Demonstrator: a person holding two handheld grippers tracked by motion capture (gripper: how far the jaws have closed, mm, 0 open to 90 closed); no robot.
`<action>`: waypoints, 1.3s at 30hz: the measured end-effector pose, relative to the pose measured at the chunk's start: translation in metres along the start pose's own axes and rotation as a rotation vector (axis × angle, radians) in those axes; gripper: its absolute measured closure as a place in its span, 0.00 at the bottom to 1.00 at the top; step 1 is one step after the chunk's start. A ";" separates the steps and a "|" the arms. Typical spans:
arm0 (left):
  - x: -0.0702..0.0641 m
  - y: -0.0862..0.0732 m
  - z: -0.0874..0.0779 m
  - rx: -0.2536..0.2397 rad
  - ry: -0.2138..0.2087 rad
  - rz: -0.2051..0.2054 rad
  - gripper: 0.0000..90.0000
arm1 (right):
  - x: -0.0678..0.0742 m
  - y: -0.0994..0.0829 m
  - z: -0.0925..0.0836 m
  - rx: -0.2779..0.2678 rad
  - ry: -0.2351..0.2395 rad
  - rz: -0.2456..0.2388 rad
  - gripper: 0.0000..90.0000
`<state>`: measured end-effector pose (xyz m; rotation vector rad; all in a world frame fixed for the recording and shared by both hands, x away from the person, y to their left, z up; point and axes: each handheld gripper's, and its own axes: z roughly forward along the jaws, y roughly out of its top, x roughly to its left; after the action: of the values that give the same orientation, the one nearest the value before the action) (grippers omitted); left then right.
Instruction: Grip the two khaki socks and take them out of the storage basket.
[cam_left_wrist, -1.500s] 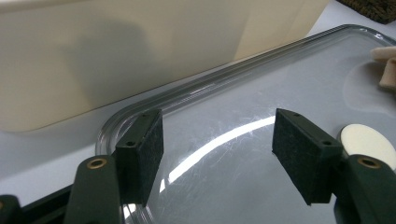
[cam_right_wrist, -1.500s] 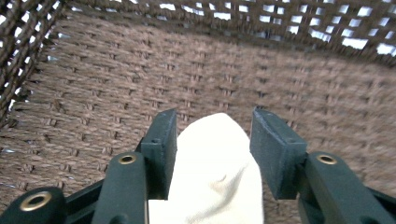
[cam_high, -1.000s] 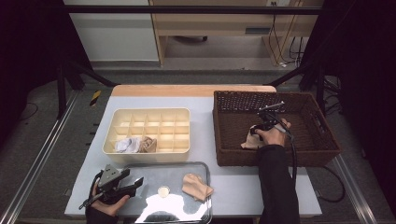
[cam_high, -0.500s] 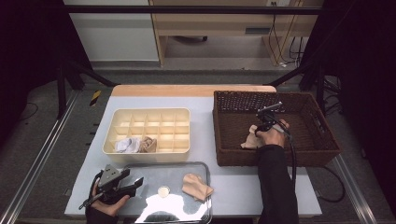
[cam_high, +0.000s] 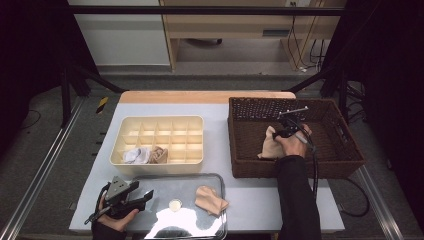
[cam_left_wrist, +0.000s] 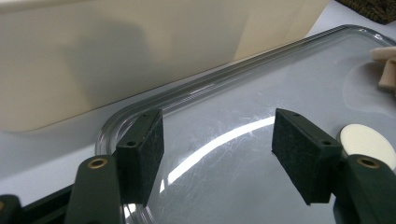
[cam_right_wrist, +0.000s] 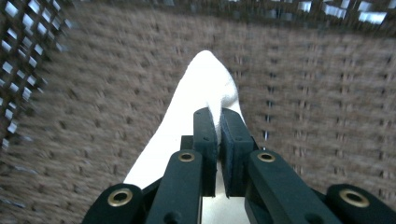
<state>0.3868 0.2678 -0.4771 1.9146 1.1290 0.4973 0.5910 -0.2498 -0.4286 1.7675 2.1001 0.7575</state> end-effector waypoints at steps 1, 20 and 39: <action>0.000 0.000 0.000 0.001 0.000 0.000 0.38 | 0.001 0.001 -0.004 -0.038 0.008 0.000 0.96; -0.001 0.000 0.000 0.003 0.000 0.000 0.38 | 0.014 0.005 -0.061 -0.307 0.065 -0.066 0.97; -0.001 0.000 0.000 0.000 -0.002 0.000 0.38 | 0.043 0.017 -0.123 -0.521 0.123 -0.161 0.97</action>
<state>0.3860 0.2667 -0.4768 1.9149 1.1274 0.4955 0.5299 -0.2309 -0.3138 1.2858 1.8580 1.2532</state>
